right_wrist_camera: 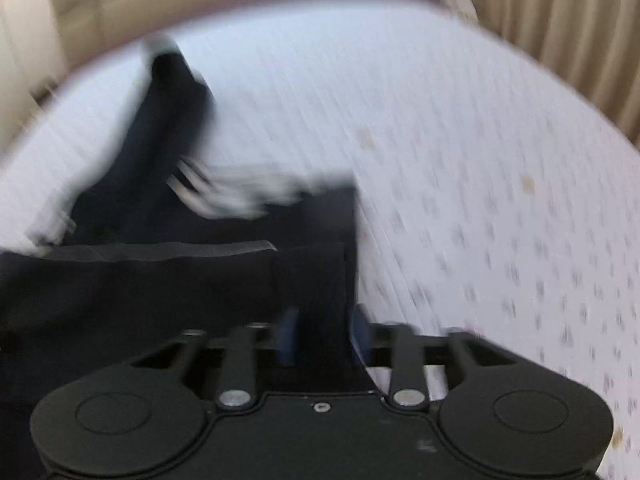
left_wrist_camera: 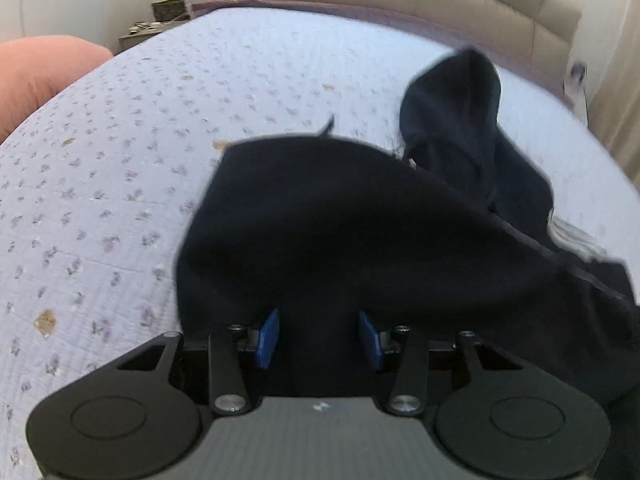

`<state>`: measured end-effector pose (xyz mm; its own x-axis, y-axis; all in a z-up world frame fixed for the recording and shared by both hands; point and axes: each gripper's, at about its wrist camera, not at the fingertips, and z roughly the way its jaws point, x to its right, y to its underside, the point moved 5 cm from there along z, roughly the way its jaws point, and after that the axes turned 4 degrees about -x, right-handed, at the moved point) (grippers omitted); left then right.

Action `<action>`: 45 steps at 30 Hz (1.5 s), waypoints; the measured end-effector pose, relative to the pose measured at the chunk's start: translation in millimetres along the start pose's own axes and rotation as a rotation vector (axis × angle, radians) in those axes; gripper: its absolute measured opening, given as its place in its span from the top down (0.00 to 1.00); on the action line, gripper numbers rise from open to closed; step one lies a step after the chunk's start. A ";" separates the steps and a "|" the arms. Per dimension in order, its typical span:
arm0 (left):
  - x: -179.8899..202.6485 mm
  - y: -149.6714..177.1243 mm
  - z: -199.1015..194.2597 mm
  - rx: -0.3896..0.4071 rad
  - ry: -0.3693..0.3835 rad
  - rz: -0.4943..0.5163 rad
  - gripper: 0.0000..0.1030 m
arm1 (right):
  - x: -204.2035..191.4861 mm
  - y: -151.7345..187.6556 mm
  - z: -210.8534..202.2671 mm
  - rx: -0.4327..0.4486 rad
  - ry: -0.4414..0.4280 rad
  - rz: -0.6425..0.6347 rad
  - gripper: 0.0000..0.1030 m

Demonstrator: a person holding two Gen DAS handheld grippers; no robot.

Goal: Fold large clothes

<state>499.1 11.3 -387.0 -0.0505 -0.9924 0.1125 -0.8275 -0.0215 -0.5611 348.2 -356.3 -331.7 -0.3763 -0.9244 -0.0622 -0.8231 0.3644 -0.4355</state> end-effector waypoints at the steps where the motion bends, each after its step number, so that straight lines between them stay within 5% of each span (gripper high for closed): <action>1: 3.4 -1.3 -1.4 0.002 -0.005 0.016 0.55 | 4.1 3.4 13.5 -0.046 0.009 0.004 0.49; 5: 10.6 -12.4 -30.6 0.068 0.086 0.018 0.56 | 10.1 -4.8 -2.3 0.015 -0.077 0.038 0.48; 8: 22.0 -23.0 -48.5 0.129 0.165 0.036 0.56 | 0.1 -10.7 -36.7 0.162 -0.206 0.005 0.34; 10: 31.4 -25.2 -38.2 0.113 0.153 0.085 0.57 | -16.3 -9.4 -35.5 0.162 -0.199 -0.058 0.43; 12: 34.0 -22.6 -16.6 0.068 0.151 0.086 0.78 | -29.8 -1.9 -19.4 0.118 -0.170 -0.111 0.86; 13: 33.0 -20.5 -5.2 0.043 0.165 0.071 0.80 | -32.5 1.8 -12.6 0.107 -0.180 -0.115 0.93; 19: 31.7 -11.8 28.6 -0.019 0.099 0.119 0.85 | -19.5 17.2 26.1 0.038 -0.220 -0.016 0.94; 23: 48.4 -29.3 -1.9 0.061 0.143 0.212 0.84 | -25.1 2.0 4.9 0.041 -0.272 -0.053 0.90; 28: 78.7 -104.5 -3.7 0.146 0.250 0.218 0.83 | -44.6 -50.9 -19.3 0.167 -0.362 -0.078 0.87; 36: 157.6 -260.2 94.8 0.225 0.298 0.259 0.71 | -84.5 -115.5 30.4 0.190 -0.369 -0.095 0.86; 42: 189.0 -310.6 164.2 0.213 0.188 0.217 0.59 | -72.3 -105.3 57.0 0.103 -0.396 -0.071 0.84; 45: 196.7 -316.1 185.4 0.197 0.208 0.208 0.55 | -66.3 -101.7 66.3 0.084 -0.397 -0.067 0.81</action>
<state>854.3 -199.6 -339.6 -0.3361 -0.9324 0.1326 -0.6650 0.1352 -0.7345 485.1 -339.6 -342.8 -0.1163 -0.9232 -0.3662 -0.7966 0.3069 -0.5207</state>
